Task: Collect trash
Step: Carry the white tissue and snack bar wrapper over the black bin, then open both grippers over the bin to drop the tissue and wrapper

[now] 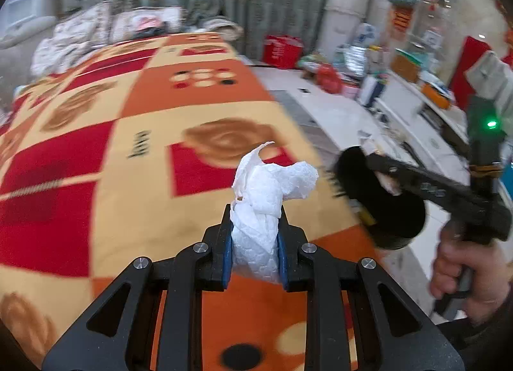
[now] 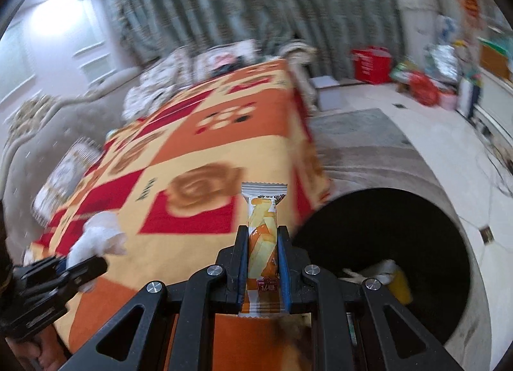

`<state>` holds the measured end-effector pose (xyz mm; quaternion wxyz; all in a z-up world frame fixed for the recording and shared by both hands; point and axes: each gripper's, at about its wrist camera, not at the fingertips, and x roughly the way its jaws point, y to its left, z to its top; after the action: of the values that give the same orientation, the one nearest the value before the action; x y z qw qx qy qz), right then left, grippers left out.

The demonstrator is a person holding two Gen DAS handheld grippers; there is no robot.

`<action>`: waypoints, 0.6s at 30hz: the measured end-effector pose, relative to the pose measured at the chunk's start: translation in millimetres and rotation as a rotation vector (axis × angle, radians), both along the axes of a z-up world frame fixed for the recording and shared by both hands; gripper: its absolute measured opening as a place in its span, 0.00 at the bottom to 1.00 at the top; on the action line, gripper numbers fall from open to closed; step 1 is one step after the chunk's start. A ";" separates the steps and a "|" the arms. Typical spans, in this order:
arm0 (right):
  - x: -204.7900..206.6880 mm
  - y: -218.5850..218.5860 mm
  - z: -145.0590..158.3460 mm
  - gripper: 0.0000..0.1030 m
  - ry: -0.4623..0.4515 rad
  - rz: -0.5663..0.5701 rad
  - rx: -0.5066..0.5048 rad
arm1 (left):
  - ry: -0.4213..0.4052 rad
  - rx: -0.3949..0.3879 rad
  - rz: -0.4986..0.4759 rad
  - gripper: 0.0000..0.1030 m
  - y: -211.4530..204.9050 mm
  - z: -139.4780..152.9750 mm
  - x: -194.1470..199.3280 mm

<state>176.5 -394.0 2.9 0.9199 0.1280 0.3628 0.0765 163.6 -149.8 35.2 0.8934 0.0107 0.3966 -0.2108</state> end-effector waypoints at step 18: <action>0.5 -93.4 -21.9 0.31 0.146 -0.274 0.070 | 0.156 -0.011 -0.232 0.26 -151.2 -26.9 44.0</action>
<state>177.0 -487.3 -19.0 0.8878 0.2135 0.4050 -0.0465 207.6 -301.0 8.3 0.8296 0.0353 0.4598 -0.3148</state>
